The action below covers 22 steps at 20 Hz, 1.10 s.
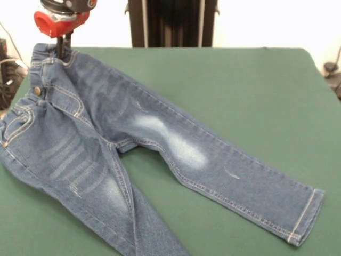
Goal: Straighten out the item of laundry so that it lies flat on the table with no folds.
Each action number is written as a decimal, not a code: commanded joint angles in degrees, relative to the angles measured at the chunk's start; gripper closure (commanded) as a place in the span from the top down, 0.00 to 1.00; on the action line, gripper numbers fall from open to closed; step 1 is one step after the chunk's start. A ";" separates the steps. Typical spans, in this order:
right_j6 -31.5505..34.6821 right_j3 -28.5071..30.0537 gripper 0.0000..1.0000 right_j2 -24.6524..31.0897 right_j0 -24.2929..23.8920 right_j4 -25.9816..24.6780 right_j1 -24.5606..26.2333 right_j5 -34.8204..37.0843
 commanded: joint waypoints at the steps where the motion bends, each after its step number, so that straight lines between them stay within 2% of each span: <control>1: 4.41 3.25 0.00 -0.96 -0.67 1.42 2.57 1.37; 3: 4.36 3.39 0.00 -1.26 -1.02 -0.46 2.82 3.06; 4: 3.44 3.58 1.00 -0.45 -1.61 -0.24 2.76 3.56; 8: 3.06 3.03 1.00 -0.90 -1.87 -1.79 3.30 3.45; 14: 3.93 3.12 1.00 -0.63 -1.35 -1.33 3.38 2.97; 16: 4.13 3.54 1.00 0.77 -0.54 2.78 2.37 0.93; 17: 5.77 3.22 1.00 -0.55 0.83 1.23 2.08 0.51; 19: 2.22 3.15 1.00 3.32 1.06 8.66 -0.05 -2.92; 22: 2.95 1.73 1.00 4.28 2.46 10.23 0.21 -4.14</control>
